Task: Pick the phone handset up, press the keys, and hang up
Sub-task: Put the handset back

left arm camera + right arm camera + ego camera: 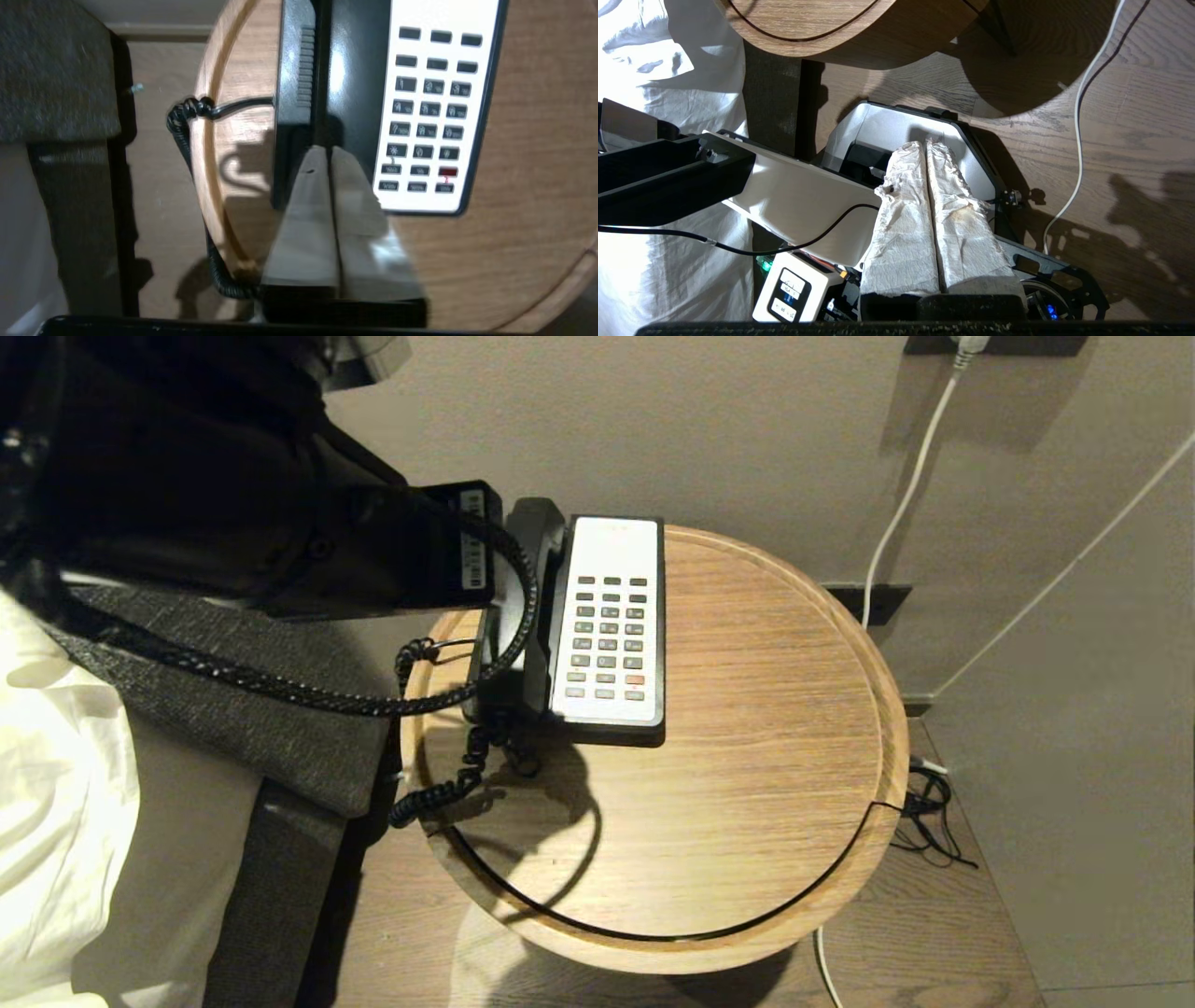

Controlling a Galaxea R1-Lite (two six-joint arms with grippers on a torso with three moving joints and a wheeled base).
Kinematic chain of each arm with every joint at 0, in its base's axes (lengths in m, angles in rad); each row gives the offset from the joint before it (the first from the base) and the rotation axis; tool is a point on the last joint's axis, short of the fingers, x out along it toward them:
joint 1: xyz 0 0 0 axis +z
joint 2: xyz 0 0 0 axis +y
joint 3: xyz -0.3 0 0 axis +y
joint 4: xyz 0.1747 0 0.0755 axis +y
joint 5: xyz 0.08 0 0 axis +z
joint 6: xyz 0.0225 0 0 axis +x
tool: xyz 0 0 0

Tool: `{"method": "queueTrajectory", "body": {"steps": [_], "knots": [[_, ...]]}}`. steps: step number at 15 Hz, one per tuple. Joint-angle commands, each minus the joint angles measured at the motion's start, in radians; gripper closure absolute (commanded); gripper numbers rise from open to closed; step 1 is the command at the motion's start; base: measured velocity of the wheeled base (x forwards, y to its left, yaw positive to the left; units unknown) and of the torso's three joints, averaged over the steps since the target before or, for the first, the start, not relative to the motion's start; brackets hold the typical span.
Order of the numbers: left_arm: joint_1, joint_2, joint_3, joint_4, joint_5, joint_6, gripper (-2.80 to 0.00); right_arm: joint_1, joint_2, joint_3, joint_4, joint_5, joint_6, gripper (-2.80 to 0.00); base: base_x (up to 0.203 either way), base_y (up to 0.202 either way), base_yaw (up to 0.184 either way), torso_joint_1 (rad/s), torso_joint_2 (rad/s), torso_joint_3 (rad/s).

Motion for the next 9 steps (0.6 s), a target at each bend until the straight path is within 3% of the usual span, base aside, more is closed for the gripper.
{"method": "queueTrajectory", "body": {"steps": [1, 9], "knots": [[0.012, 0.004, 0.021, 0.007, 0.008, -0.006, 0.0, 0.0, 0.009, -0.01, 0.002, -0.001, 0.003, 0.0, 0.0, 0.0, 0.0, 0.0, 0.0, 0.0], [0.038, 0.053, 0.04, -0.003, 0.013, 0.001, 0.0, 0.002, 0.011, -0.011, -0.006, 0.001, 0.001, 0.0, 0.0, 0.0, 0.0, 0.0, 0.0, 0.0]]}}
